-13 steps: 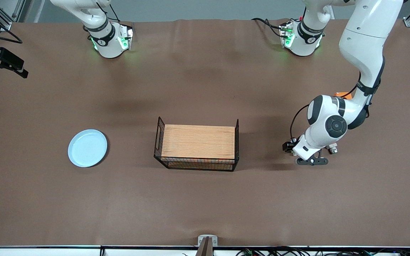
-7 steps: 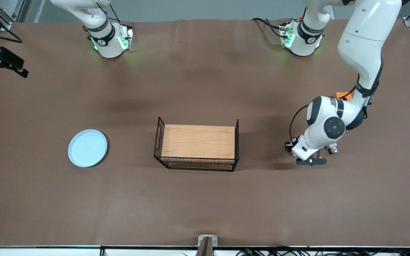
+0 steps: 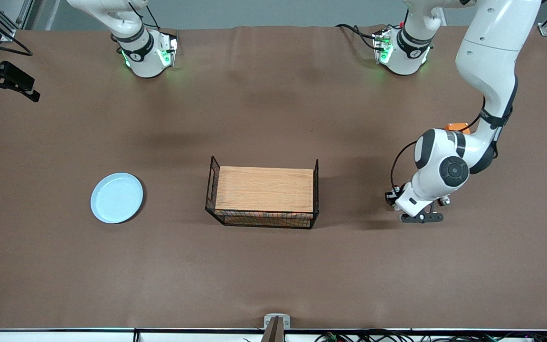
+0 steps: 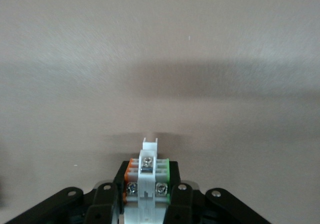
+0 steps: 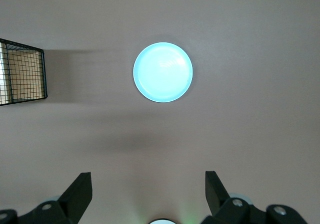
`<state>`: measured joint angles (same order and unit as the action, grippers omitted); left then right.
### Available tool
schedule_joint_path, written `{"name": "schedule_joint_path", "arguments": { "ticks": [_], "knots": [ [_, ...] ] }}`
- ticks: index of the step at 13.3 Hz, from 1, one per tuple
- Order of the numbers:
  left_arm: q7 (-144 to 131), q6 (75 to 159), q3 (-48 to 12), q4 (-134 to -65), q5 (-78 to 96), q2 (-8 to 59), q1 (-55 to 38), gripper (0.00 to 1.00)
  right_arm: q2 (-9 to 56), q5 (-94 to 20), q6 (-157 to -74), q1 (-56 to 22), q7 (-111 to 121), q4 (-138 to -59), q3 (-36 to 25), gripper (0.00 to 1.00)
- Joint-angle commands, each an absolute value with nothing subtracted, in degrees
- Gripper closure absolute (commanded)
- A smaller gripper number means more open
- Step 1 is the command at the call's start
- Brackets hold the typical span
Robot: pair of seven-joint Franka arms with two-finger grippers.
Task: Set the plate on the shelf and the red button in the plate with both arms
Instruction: 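Lift the button switch with the left gripper toward the basket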
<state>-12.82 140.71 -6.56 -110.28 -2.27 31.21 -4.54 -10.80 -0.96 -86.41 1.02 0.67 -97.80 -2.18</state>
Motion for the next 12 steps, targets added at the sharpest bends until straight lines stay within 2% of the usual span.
{"name": "schedule_joint_path", "arguments": {
  "ticks": [1,6,10,12],
  "knots": [
    [-14.15,137.56,-6.59,-111.0,-3.34,25.59,-4.39,0.79,-12.39,-0.53,-87.1,0.79,-0.09,-99.23,-2.2,0.0],
    [-14.24,125.02,-7.03,-109.61,-0.81,14.7,-4.66,0.79,-11.95,-0.44,-86.49,0.7,-0.09,-97.3,-2.2,0.0],
    [-18.96,104.46,-7.73,-96.01,2.64,13.18,-6.06,0.79,-11.87,-0.44,-86.4,0.62,-0.7,-96.86,-2.11,0.0],
    [-25.11,100.12,-10.27,-91.25,2.64,13.01,-6.15,0.79,-11.87,-0.35,-85.09,0.35,-1.14,-96.94,-2.2,0.0]
  ]
}}
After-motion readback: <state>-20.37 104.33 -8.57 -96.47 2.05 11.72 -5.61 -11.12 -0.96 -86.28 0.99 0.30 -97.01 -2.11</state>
